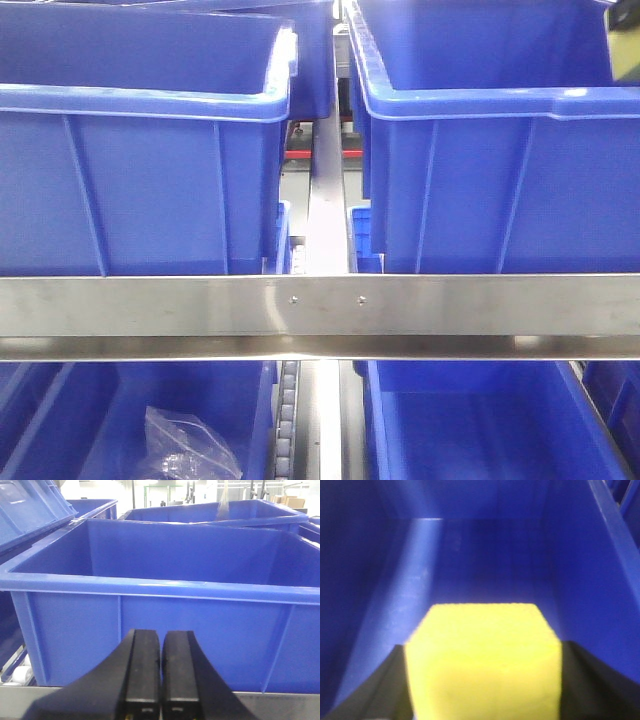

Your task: Place yellow foam block on left shelf second layer

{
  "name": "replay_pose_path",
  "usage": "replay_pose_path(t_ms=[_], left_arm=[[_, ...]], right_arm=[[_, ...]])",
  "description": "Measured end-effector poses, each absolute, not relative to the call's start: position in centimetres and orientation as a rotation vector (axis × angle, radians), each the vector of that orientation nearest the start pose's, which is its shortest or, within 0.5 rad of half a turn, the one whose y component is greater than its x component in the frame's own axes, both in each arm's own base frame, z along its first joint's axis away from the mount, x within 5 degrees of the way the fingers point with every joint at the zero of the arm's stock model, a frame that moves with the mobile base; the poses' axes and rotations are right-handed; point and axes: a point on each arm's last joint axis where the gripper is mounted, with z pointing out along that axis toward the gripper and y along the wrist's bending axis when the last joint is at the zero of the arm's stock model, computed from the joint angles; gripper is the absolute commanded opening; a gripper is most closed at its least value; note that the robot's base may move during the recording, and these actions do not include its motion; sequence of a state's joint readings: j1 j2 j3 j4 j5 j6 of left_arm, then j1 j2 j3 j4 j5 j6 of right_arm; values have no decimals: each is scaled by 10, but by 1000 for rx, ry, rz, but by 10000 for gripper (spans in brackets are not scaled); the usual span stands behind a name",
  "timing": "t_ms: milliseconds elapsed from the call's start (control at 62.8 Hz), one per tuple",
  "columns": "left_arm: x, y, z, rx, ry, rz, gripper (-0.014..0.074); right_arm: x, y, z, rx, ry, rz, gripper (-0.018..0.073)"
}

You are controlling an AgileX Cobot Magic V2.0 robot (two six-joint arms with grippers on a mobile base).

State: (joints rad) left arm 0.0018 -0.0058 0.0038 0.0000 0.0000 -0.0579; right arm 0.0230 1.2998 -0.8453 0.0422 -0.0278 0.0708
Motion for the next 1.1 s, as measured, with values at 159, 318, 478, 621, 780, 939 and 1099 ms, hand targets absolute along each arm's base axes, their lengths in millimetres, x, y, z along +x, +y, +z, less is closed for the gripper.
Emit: replay_pose_path(t_ms=[159, 318, 478, 621, 780, 939, 1099], left_arm=[[56, 0, 212, -44, 1481, -45, 124], [56, 0, 212, -44, 1481, -45, 124], [56, 0, 212, -44, 1481, -45, 124], [56, 0, 212, -44, 1481, -45, 124], [56, 0, 212, -44, 1481, -45, 124], [56, 0, 212, -44, 1481, -45, 124], [56, 0, 212, -44, 1481, -45, 124]], right_arm=[[291, 7, 314, 87, 1931, 93, 628], [292, 7, 320, 86, 1967, 94, 591], [287, 5, 327, 91, 1969, 91, 327], [269, -2, 344, 113, 1938, 77, 43], [240, -5, 355, 126, 1937, 68, 55], [202, -5, 348, 119, 1892, 62, 55], [160, -4, 328, 99, 1778, 48, 55]])
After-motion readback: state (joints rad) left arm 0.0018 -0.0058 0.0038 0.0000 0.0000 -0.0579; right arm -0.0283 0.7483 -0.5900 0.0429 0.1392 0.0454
